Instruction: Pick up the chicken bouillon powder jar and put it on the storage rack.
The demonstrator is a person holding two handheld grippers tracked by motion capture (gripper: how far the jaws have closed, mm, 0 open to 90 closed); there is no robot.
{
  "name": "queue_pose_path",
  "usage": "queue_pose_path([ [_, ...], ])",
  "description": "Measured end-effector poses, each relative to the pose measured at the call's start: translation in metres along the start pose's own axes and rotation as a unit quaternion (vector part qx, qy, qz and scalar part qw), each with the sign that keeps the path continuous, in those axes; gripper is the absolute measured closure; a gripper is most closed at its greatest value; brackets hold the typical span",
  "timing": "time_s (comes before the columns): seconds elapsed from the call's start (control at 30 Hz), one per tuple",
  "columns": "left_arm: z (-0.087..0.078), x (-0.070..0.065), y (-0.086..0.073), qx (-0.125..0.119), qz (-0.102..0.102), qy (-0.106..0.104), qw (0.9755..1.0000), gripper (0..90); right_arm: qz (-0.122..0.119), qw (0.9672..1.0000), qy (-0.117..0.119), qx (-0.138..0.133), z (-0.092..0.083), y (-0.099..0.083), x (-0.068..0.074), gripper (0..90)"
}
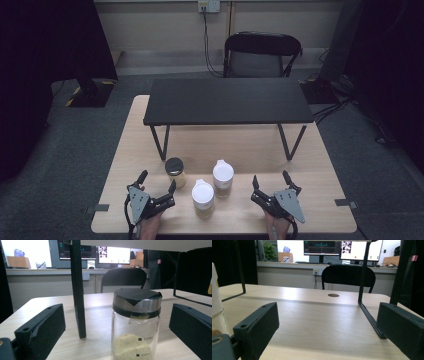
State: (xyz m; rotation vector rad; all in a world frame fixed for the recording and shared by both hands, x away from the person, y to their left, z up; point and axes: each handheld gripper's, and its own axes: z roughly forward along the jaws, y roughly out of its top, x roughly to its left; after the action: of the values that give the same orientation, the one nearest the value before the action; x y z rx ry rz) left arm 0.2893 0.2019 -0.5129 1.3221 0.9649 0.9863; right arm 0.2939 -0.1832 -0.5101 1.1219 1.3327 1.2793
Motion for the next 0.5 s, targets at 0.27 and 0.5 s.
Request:
queue_pose_path([
  [0.27,0.0000,0.0005,0.0001,0.001,-0.001,0.002,1.0000,0.0,0.013,0.9999,-0.002,-0.005,-0.0019,-0.0006,-0.0016,3.5],
  [0.5,0.0002,0.0002,0.0001,0.002,0.000,0.001,1.0000,0.0,0.017,0.9998,0.001,-0.006,-0.0026,-0.0007,-0.0021,3.3],
])
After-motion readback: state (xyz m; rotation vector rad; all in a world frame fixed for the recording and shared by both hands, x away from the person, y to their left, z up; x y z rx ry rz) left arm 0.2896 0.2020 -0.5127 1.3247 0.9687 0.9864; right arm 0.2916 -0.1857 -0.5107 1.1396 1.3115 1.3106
